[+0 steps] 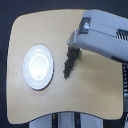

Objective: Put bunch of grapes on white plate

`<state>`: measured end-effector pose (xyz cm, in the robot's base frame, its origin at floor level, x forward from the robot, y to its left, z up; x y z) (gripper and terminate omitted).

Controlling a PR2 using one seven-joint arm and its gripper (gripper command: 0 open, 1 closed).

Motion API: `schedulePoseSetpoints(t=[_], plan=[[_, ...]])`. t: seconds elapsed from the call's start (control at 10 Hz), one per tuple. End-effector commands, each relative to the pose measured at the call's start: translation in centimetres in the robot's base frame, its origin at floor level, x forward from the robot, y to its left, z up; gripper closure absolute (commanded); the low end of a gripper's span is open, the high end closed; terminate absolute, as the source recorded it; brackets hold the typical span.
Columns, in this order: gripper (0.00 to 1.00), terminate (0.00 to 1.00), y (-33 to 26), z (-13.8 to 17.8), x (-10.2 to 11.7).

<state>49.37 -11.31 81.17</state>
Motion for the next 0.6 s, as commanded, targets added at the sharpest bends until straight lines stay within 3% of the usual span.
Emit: schedulePoseSetpoints(t=[0.0,0.5], plan=[[0.0,0.0,3.6,-4.0,0.4],[0.0,0.0,2.4,-7.6,0.0]])
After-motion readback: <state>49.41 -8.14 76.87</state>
